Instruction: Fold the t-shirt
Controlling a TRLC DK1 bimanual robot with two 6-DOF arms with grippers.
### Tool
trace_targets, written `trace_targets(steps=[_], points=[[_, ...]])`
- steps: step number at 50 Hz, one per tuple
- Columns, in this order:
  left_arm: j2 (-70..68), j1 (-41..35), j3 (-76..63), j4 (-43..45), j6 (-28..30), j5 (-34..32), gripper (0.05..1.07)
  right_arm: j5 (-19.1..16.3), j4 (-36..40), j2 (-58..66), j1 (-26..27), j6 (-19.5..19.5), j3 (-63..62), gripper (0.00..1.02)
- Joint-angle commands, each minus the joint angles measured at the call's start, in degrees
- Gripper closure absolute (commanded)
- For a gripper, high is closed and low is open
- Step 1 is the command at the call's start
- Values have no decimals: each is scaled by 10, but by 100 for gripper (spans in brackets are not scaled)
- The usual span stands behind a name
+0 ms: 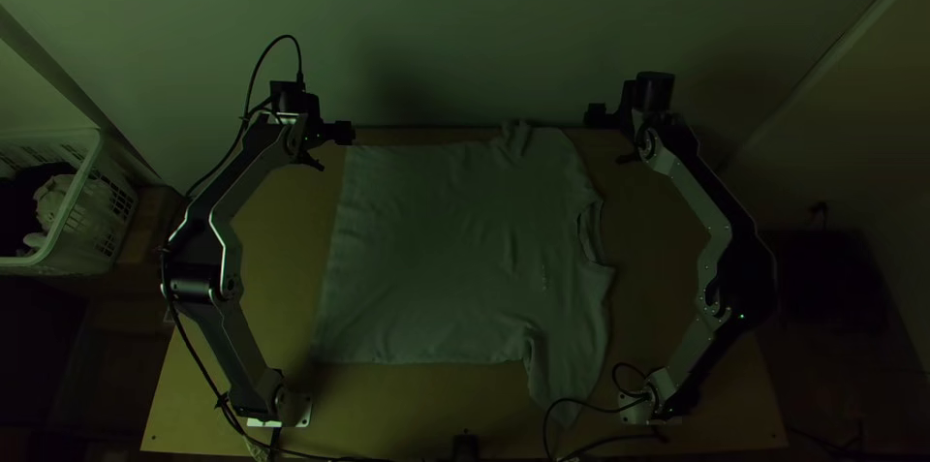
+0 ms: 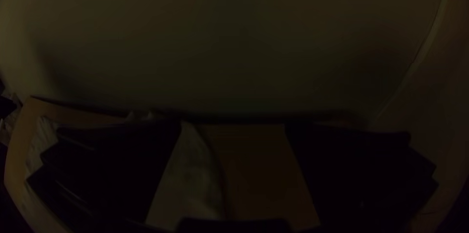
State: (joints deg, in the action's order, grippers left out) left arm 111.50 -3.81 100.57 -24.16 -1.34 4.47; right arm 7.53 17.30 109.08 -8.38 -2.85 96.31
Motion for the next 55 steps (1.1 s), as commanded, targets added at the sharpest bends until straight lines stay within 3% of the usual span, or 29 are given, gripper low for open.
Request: trace_targets(steps=[1,6,45,55], points=[[42,1,50,-26,-12,12,11,-1,39,41,-12,-15,59,5],[68,2,74,-34,-11,13,17,-1,70,72,-15,-29,97,5],[238,3,202,-83,-14,34,17,-1,95,157,-24,-62,161,5],[260,1,205,-91,-14,44,17,-2,150,186,-24,-76,208,5]])
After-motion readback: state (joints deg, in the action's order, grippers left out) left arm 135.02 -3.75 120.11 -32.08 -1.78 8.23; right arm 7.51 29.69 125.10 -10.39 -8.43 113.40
